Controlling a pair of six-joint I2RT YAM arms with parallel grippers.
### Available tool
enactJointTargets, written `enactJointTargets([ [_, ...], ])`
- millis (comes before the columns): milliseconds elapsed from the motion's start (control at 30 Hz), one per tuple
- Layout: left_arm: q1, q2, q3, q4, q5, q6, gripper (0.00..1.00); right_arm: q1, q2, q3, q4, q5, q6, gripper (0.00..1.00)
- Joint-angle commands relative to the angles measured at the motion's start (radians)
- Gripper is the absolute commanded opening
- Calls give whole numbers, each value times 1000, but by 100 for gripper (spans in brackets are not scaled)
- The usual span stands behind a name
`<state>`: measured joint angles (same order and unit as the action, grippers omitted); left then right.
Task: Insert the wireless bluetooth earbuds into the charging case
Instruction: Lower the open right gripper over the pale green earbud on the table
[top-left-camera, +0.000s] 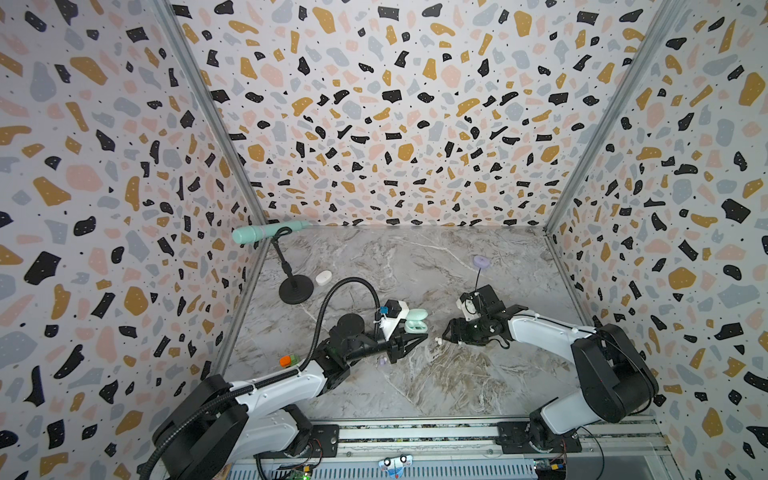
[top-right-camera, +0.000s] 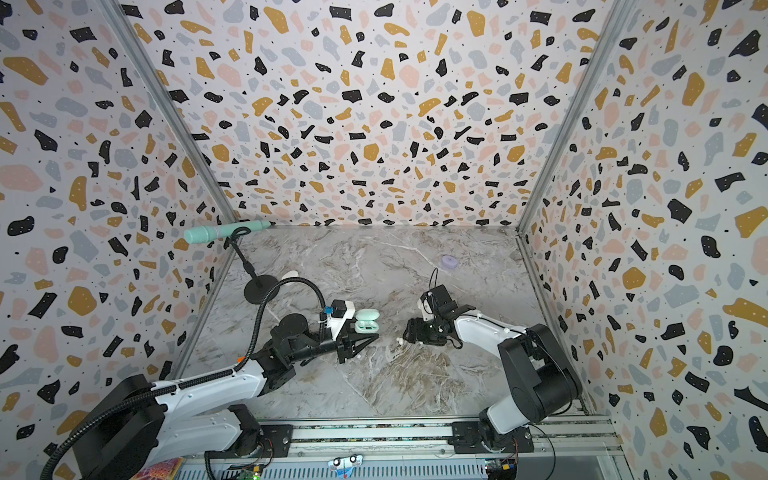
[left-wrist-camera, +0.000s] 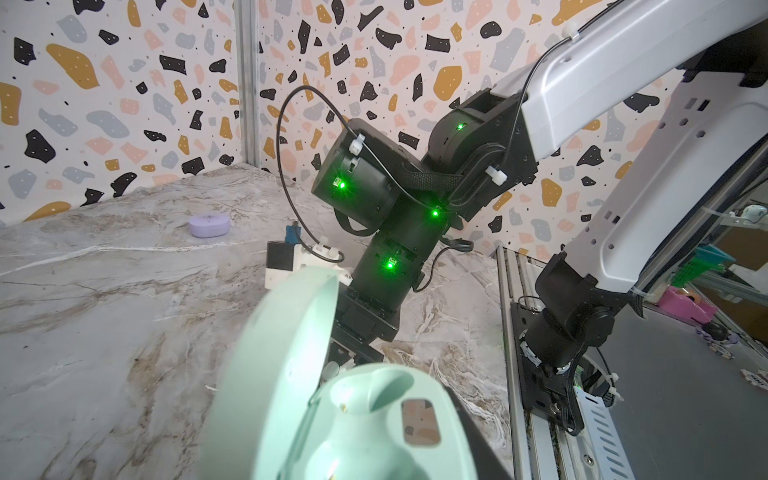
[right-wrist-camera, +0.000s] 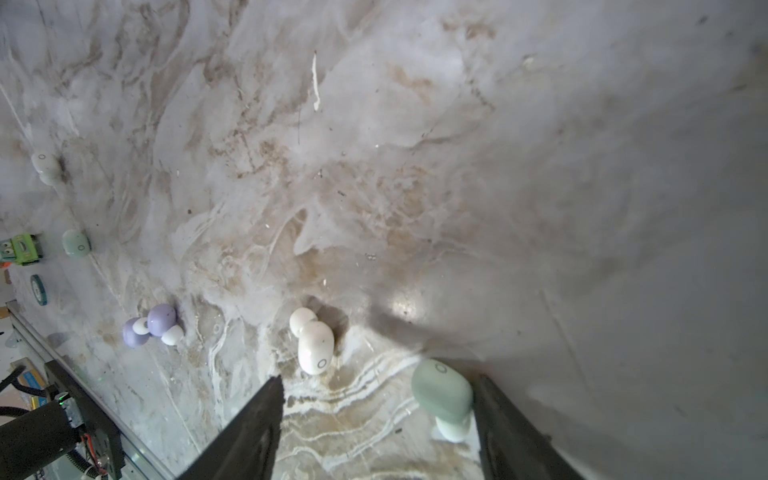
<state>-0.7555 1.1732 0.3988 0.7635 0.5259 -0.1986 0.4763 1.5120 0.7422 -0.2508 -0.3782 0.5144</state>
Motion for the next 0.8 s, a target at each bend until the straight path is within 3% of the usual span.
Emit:
enactJointTargets([
  [0,4,-8,-3,39,20,8,24,8,-29,-6,-6,-19,4,72],
  [667,4,-6,-5,42,22,5,24,73,-95,-1,-35,-65,59,72],
  [767,4,-7,-5,43,23,2,24,73,-105,9,-75,-19,49,71],
])
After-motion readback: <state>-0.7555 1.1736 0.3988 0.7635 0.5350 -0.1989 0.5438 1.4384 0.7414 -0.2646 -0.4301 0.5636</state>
